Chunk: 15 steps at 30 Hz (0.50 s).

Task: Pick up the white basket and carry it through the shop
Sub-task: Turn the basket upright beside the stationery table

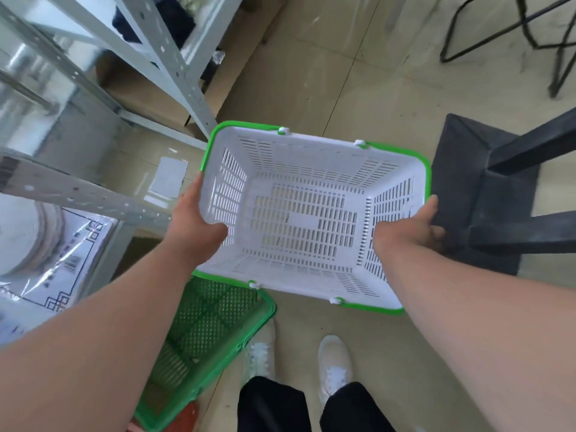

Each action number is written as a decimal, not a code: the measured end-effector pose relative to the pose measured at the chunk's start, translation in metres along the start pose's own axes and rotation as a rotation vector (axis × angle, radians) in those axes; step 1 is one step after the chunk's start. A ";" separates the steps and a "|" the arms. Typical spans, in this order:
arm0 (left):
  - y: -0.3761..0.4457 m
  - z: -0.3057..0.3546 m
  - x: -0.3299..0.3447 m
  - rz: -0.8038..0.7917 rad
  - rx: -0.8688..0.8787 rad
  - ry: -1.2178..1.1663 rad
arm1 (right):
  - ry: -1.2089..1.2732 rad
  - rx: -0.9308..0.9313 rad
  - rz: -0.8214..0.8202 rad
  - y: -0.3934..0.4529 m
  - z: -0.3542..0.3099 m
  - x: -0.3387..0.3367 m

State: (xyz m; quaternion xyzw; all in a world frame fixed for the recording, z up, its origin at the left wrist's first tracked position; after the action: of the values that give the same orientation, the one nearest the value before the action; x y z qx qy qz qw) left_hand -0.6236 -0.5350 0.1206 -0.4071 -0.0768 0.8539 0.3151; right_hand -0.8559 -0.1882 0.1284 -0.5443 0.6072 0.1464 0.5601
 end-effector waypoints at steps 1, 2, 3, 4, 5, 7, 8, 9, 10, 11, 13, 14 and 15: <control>-0.008 -0.002 -0.005 0.011 0.000 -0.016 | -0.004 -0.021 -0.010 -0.003 -0.002 0.000; -0.016 -0.005 -0.011 0.020 -0.013 -0.026 | -0.010 -0.041 -0.018 -0.006 -0.005 0.000; -0.025 -0.008 -0.016 0.026 -0.028 -0.035 | -0.020 -0.061 -0.022 -0.009 -0.008 0.000; -0.033 -0.014 -0.021 0.022 -0.047 -0.039 | -0.033 -0.084 -0.024 -0.014 -0.010 -0.001; -0.040 -0.021 -0.025 0.015 -0.073 -0.044 | -0.049 -0.108 -0.026 -0.019 -0.012 -0.001; -0.056 -0.036 -0.032 0.004 -0.120 -0.060 | -0.086 -0.155 -0.027 -0.031 -0.016 0.000; -0.065 -0.043 -0.037 0.012 -0.130 -0.058 | -0.105 -0.177 -0.023 -0.037 -0.018 0.000; -0.073 -0.049 -0.042 0.025 -0.133 -0.061 | -0.122 -0.204 -0.014 -0.043 -0.021 0.000; -0.083 -0.054 -0.047 0.033 -0.143 -0.065 | -0.137 -0.234 0.000 -0.047 -0.025 -0.001; -0.091 -0.059 -0.050 0.035 -0.160 -0.086 | -0.153 -0.263 0.013 -0.051 -0.029 -0.001; -0.107 -0.071 -0.054 0.026 -0.181 -0.146 | -0.201 -0.309 0.026 -0.060 -0.035 0.000; -0.115 -0.078 -0.056 0.027 -0.186 -0.160 | -0.228 -0.328 0.026 -0.066 -0.038 0.001; -0.124 -0.083 -0.059 0.034 -0.180 -0.172 | -0.244 -0.338 0.028 -0.074 -0.039 0.001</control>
State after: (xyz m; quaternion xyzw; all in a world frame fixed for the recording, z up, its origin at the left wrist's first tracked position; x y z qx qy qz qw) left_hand -0.4752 -0.4832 0.1523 -0.3603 -0.1727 0.8805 0.2552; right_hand -0.8153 -0.2461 0.1722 -0.6005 0.5088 0.3188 0.5281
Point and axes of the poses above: each hand's wrist, its own y-axis towards the middle knuckle, its own x-axis out of the palm, z = x × y, the point moved 9 cm from there along y, towards the middle knuckle, and after that the axes turned 7 degrees about z, right-handed, at the moved point
